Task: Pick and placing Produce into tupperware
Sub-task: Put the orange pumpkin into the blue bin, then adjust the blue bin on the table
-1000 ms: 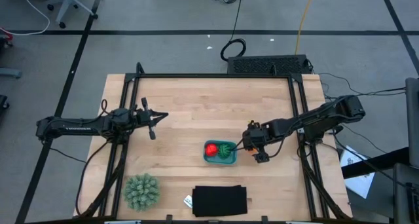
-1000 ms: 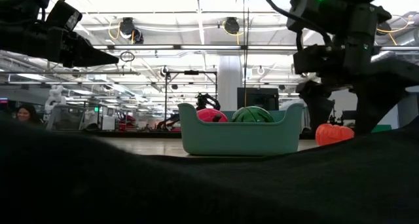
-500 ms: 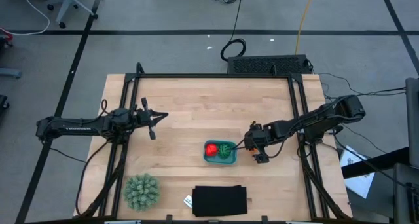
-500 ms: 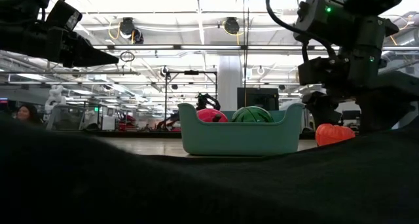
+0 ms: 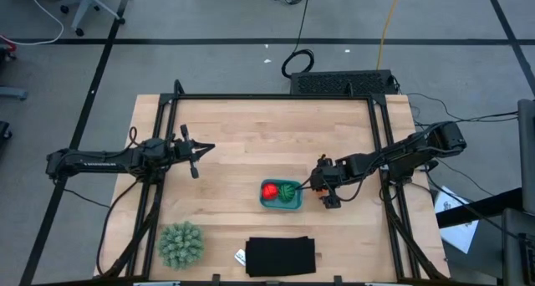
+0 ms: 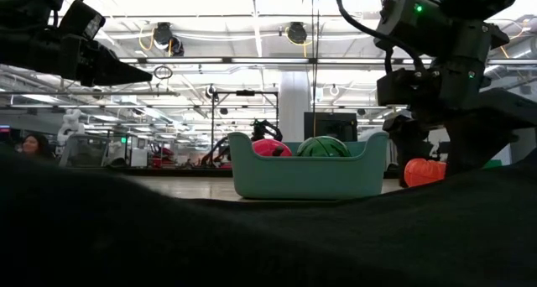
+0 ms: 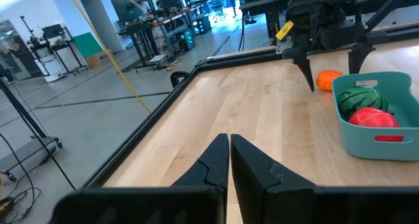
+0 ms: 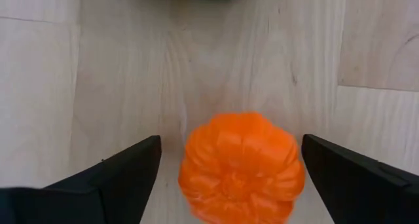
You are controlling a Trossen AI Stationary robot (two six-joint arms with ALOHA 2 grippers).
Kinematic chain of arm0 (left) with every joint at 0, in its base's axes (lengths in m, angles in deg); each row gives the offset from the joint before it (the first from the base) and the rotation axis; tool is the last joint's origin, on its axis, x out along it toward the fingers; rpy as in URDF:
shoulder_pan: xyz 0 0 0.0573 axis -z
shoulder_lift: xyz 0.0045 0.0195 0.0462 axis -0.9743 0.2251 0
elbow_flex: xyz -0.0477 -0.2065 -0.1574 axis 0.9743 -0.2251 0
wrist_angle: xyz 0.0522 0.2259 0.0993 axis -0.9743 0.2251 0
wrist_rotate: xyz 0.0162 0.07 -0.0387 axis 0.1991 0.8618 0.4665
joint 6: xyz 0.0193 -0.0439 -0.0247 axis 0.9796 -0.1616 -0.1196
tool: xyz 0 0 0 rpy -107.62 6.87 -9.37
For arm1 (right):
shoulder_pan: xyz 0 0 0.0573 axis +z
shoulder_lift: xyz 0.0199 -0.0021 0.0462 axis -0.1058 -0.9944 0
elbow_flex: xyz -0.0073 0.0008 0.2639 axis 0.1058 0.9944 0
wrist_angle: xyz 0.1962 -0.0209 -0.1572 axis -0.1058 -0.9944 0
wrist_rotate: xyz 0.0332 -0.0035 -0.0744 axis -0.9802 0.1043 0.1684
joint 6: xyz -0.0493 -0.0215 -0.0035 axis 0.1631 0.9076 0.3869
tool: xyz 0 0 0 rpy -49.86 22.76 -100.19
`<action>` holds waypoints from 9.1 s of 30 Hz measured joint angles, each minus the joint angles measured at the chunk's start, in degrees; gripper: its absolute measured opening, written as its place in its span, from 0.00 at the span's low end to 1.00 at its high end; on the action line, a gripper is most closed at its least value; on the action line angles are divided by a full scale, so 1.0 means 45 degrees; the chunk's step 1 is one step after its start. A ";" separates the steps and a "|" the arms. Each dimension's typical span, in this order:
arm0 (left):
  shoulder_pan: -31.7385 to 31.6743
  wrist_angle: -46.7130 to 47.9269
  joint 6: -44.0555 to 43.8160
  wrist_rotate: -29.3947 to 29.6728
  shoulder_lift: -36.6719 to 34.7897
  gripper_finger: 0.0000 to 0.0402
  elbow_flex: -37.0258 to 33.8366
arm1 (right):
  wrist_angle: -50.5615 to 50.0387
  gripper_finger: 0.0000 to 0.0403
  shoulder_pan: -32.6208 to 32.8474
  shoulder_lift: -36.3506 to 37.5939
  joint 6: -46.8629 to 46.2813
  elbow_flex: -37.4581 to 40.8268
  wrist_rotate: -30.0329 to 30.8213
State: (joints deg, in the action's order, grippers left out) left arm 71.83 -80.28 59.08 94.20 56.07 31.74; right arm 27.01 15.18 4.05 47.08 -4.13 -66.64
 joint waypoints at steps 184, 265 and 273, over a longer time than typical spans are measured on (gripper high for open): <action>0.0007 -0.0102 -0.0092 -0.0355 0.0004 0.05 0.0005 | 0.8042 0.62 0.2504 -0.2229 0.3056 -0.2001 0.2880; 0.0012 -0.0025 -0.0116 -0.0418 0.0005 0.05 0.0005 | 0.7329 0.73 0.1909 -0.3729 0.1641 -0.3478 0.2948; 0.0007 -0.0024 -0.0146 -0.0427 0.0005 0.05 0.0005 | 0.7214 0.72 0.1955 -0.2855 0.1829 -0.3478 0.3389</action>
State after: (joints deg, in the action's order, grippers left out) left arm 71.86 -80.39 58.42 92.27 56.09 31.77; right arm 59.47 23.98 -8.80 55.31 -19.78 -51.38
